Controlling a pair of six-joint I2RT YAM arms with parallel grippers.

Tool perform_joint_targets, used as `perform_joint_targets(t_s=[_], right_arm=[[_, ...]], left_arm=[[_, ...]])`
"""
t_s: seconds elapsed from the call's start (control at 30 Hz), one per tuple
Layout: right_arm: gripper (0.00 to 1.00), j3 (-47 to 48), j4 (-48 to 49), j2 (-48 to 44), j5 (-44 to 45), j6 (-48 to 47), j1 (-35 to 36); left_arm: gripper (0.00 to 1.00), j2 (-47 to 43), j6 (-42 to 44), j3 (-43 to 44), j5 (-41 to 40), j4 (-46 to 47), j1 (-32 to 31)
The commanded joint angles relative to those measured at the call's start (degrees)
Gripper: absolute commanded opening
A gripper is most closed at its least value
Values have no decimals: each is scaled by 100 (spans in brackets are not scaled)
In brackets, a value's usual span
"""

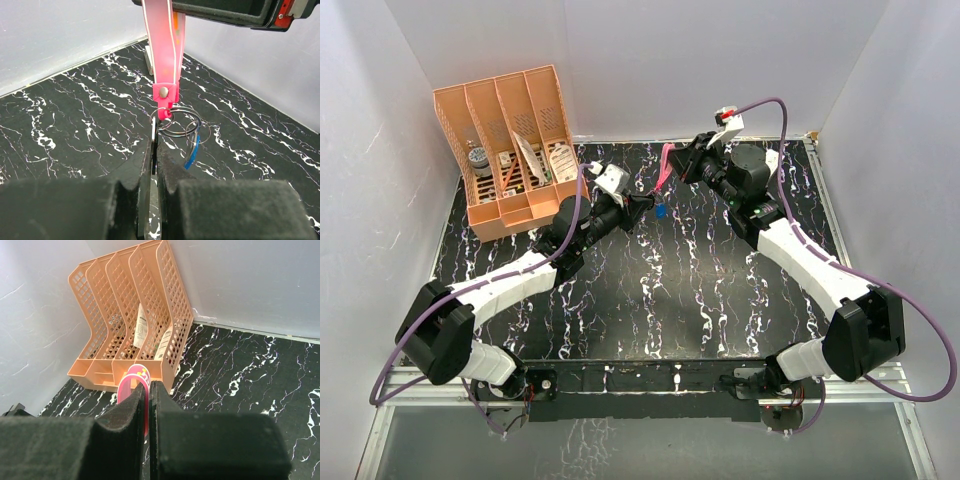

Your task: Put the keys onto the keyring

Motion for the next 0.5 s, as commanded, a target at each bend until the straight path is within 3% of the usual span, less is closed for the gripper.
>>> perform_joint_targets(t_s=[0.0, 0.17, 0.27, 0.47], right_arm=[[0, 216, 979, -297, 373, -97, -248], [0, 173, 959, -213, 168, 3, -251], [17, 260, 729, -110, 32, 6, -248], [32, 393, 227, 34, -142, -10, -280]], left_arm=[[0, -146, 117, -83, -118, -745, 7], [0, -145, 170, 41, -128, -792, -2], [0, -146, 166, 180, -145, -959, -6], [0, -140, 74, 641, -320, -1648, -2]])
